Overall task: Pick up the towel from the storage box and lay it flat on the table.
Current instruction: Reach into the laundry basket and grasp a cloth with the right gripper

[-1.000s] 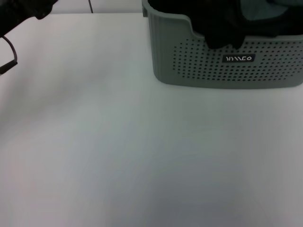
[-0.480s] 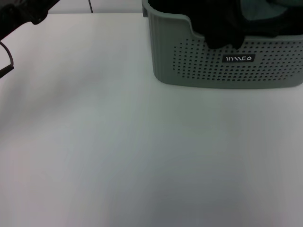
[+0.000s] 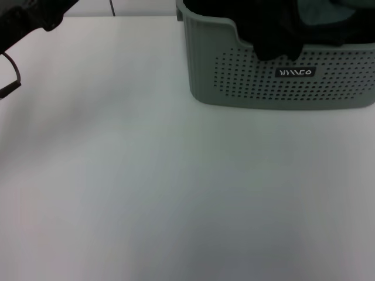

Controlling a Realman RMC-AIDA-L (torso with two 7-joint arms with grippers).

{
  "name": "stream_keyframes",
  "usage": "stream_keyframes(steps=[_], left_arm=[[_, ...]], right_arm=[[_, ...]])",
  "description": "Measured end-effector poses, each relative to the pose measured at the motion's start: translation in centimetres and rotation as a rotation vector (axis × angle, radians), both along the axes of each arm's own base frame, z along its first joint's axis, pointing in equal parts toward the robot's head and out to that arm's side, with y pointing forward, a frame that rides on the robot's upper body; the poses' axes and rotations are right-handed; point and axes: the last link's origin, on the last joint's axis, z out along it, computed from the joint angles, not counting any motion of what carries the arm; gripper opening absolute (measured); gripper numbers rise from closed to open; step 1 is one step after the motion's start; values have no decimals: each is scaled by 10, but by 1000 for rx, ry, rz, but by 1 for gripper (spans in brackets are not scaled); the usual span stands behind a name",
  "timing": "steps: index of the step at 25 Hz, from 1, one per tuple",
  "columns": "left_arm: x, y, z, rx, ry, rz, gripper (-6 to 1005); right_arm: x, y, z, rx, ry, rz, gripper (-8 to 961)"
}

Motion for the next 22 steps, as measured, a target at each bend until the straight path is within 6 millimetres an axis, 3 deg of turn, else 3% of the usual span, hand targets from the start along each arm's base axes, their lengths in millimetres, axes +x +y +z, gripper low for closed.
stream_keyframes(steps=[3, 8, 15, 22], left_arm=[[-1, -1, 0, -1, -1, 4, 376], [-3, -2, -1, -3, -3, 13, 377], [-7, -4, -2, 0, -17, 29, 377], [-12, -7, 0, 15, -34, 52, 377]], right_arm=[[3, 0, -1, 1, -1, -8, 418], [11, -2, -3, -2, -16, -3, 417], [20, -9, 0, 66, -26, 71, 206], [11, -29, 9, 119, 74, 245, 20]])
